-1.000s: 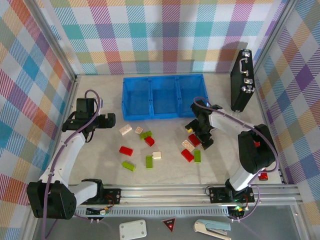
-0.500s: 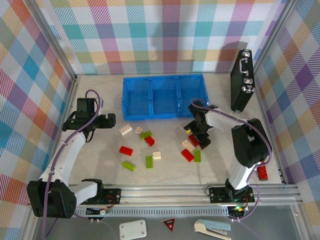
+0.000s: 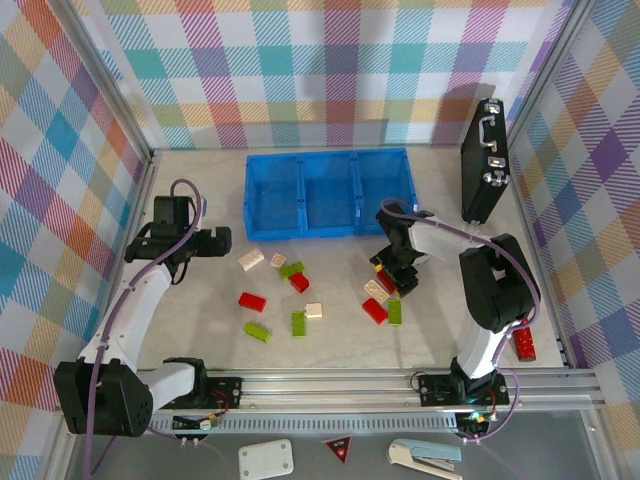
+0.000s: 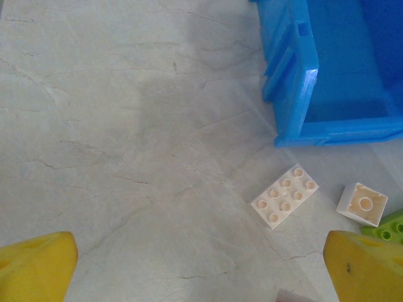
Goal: Sort the legos into containers by color
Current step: Pick up the lego from the center of the table.
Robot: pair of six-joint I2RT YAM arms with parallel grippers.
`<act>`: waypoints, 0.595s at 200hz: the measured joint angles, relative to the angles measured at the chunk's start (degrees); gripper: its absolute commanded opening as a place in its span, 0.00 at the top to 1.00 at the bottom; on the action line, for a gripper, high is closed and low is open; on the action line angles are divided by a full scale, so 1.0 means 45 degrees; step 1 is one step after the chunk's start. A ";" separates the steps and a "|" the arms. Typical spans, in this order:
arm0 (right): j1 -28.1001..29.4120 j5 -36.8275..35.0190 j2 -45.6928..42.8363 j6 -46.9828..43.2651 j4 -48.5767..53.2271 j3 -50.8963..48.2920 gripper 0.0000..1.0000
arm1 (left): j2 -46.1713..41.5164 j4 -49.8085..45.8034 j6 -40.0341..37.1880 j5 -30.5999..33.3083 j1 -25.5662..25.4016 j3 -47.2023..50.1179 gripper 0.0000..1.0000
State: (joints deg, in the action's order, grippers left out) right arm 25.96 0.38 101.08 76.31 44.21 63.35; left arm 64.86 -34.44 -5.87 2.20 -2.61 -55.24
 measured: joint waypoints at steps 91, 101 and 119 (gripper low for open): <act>0.0000 -0.0525 -0.0811 -0.1069 0.0291 0.0000 0.37 | 0.0000 0.0005 0.0000 0.0000 0.0005 0.0000 0.00; 0.0000 -0.0675 -0.0869 -0.1676 0.0335 0.0000 0.37 | 0.0000 0.0005 0.0000 0.0000 0.0005 0.0000 0.00; 0.0000 -0.0860 -0.0913 -0.3007 0.0408 0.0000 0.37 | 0.0000 0.0005 0.0000 0.0000 0.0005 0.0000 0.00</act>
State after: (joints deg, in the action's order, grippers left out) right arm 25.96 -3.49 96.97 62.78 46.04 63.35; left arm 64.86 -34.41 -5.87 2.20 -2.59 -55.24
